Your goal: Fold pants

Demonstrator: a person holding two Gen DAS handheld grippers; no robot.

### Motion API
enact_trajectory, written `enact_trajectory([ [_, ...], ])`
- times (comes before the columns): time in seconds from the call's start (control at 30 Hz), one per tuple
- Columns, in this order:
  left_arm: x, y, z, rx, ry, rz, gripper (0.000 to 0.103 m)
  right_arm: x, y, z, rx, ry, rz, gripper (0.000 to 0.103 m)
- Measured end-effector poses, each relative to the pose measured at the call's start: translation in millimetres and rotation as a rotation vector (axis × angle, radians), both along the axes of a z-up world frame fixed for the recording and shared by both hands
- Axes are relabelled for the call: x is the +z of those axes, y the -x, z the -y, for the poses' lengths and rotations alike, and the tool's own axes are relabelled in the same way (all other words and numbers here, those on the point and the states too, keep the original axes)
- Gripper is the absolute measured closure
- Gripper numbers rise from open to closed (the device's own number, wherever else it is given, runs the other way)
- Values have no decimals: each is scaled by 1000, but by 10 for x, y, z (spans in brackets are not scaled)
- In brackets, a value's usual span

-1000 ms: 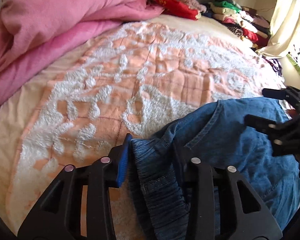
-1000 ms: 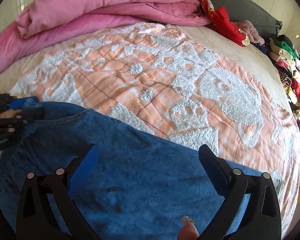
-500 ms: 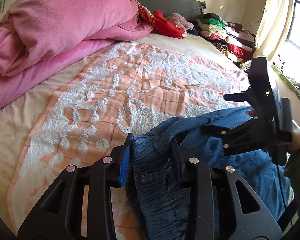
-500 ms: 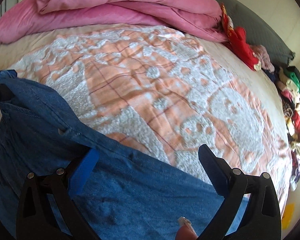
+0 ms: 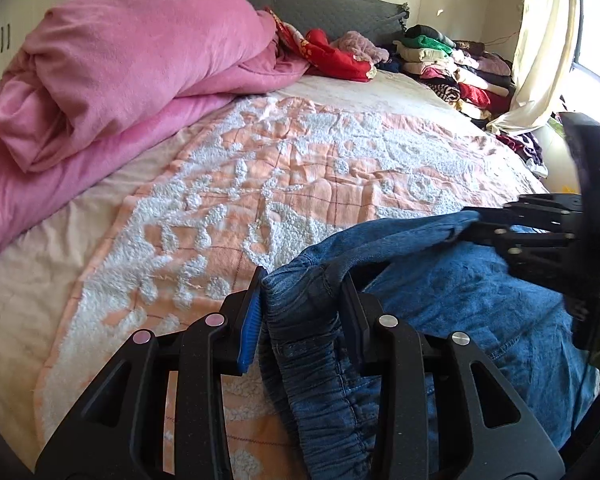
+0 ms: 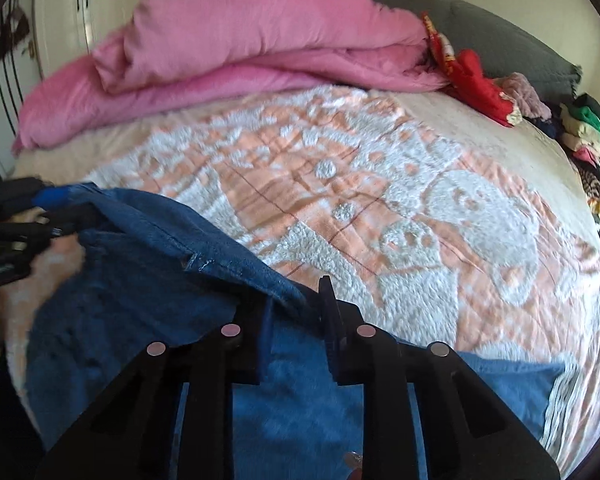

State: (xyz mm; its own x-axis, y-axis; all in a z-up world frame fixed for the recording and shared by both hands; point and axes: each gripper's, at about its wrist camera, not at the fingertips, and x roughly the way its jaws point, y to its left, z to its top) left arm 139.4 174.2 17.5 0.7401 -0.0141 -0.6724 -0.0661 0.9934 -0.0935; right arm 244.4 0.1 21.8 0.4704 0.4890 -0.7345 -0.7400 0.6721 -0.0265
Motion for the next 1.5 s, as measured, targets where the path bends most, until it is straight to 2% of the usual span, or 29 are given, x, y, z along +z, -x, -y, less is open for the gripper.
enact_trajectory([
  [0.17,108,182,116,-15,-33,35,76,229,379,247,-1,-96,-3,88],
  [0.4,261,650,239,-78,-37,80,76,401,1092,551,52,-167,-22,93],
  [0.57,164,970,179,-104,76,36,76,295,1603,632,108,-153,-68,93],
  [0.77,42,1229,309,-139,37,-30,76,71,2006,704,140,-123,-110,93],
  [0.97,-77,1366,339,-146,26,-83,76,-132,2219,684,167,-103,-160,93],
  [1.07,-159,1355,347,-135,13,-134,73,-253,2295,599,180,-57,-164,93],
  [1.33,-188,1513,258,-105,18,-180,66,-385,2274,559,164,-46,-187,93],
  [1.47,-141,1670,203,-70,3,-185,68,-386,2299,518,161,-26,-154,93],
  [1.5,-106,1694,200,-66,5,-179,72,-392,2307,513,157,-22,-145,93],
])
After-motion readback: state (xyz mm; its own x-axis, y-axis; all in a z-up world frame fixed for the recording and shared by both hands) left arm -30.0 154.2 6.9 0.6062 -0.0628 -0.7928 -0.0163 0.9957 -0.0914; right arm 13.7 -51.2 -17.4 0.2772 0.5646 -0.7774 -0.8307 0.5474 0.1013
